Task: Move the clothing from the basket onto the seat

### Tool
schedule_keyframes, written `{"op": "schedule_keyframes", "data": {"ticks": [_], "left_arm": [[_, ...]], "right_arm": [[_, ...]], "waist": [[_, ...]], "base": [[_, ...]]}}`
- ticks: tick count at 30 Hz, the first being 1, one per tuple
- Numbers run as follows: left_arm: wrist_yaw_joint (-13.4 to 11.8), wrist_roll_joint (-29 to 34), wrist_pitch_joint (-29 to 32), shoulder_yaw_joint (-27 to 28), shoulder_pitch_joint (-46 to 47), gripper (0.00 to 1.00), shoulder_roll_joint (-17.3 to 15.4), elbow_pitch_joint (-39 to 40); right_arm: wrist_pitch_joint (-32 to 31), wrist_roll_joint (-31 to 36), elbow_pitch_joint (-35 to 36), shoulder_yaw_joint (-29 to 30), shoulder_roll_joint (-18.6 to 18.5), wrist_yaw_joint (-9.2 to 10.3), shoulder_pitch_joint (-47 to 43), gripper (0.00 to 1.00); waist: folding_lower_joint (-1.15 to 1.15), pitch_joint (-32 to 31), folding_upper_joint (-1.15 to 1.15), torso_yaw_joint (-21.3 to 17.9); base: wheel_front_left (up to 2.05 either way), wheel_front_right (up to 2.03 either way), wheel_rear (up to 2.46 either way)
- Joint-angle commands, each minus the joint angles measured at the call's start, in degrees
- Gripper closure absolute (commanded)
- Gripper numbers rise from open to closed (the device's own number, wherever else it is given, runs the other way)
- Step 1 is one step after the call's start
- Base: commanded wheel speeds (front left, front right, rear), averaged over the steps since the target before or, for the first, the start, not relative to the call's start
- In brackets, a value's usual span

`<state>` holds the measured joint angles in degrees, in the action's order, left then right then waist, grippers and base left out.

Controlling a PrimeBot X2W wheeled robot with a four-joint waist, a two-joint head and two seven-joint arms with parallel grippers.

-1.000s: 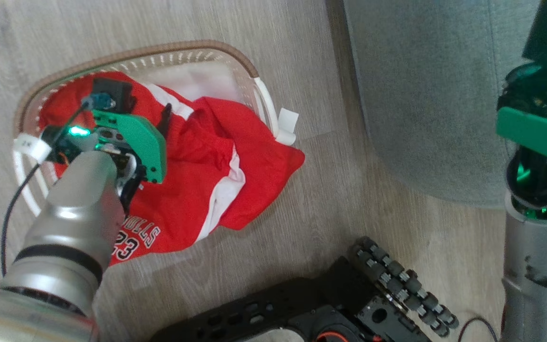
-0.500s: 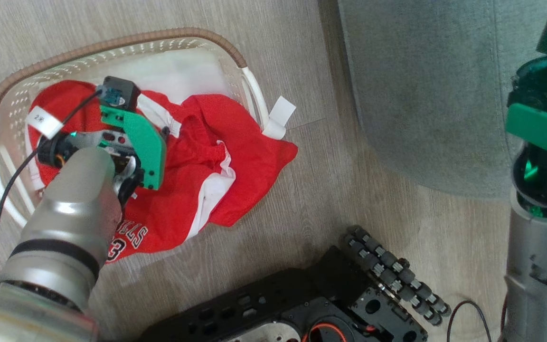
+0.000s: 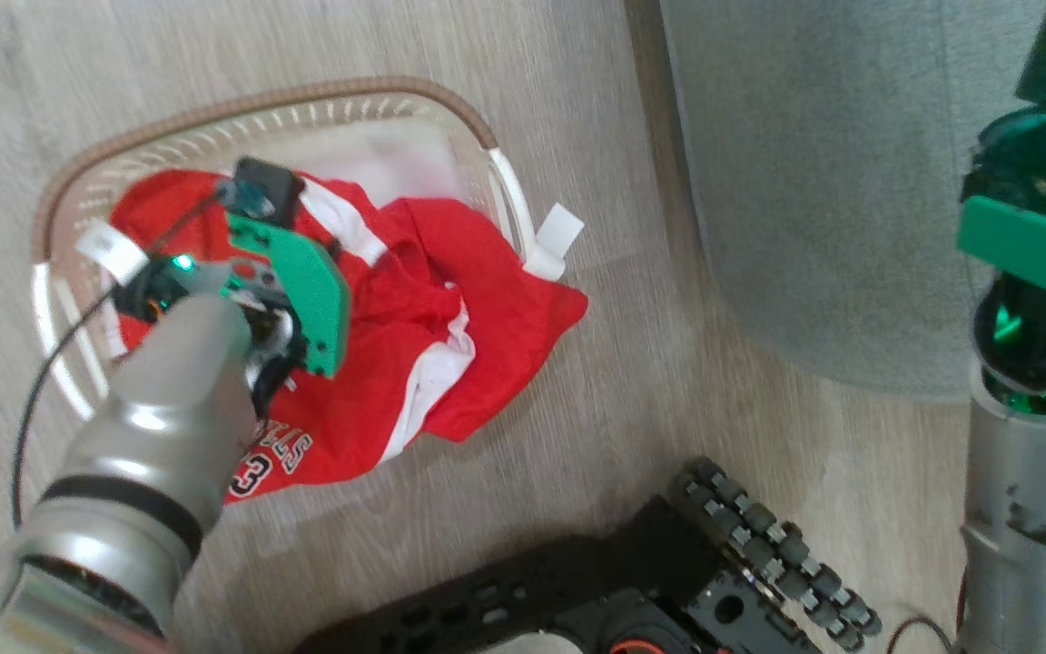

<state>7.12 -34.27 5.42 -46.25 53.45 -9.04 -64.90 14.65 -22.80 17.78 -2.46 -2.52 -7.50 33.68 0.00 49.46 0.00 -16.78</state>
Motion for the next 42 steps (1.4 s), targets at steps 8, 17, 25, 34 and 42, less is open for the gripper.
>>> {"op": "schedule_keyframes", "data": {"ticks": [8, 17, 25, 34, 42], "left_arm": [[0.36, -3.22, -7.78, -6.35, -6.35, 1.00, 0.05, 5.72], [0.36, -7.92, -16.31, -9.00, -10.42, 1.00, 0.85, 8.76], [0.36, -10.59, -19.79, -9.25, -12.79, 1.00, -0.54, 14.80], [-1.20, -9.46, -20.37, -6.74, -14.93, 1.00, -2.84, 24.56], [-4.43, -8.95, -20.33, -4.39, -15.19, 1.00, -4.77, 35.60]], "right_arm": [[0.35, 2.09, -1.08, -1.31, -0.36, 0.01, -3.57, 0.00], [0.35, 2.51, -4.56, -0.85, -0.36, 0.01, -9.79, 0.00], [0.35, 3.62, -7.21, -1.14, -0.36, 0.01, -14.79, 0.00], [0.35, 3.46, -9.25, -2.15, -0.39, 0.01, -20.84, 0.00], [0.35, 2.52, -10.77, -3.37, -1.08, 0.01, -25.43, 0.00]], "waist": [[0.00, -12.49, 0.00, 4.22], [0.00, -24.34, 0.00, 9.04], [0.00, -32.70, 0.00, 11.84], [0.00, -39.97, 0.00, 13.36], [0.00, -44.90, 0.00, 14.27]], "base": [[0.00, 0.00, 0.00], [0.00, 0.00, 0.00], [0.00, 0.00, 0.00], [0.00, 0.00, 0.00], [0.00, 0.00, 0.00]]}}
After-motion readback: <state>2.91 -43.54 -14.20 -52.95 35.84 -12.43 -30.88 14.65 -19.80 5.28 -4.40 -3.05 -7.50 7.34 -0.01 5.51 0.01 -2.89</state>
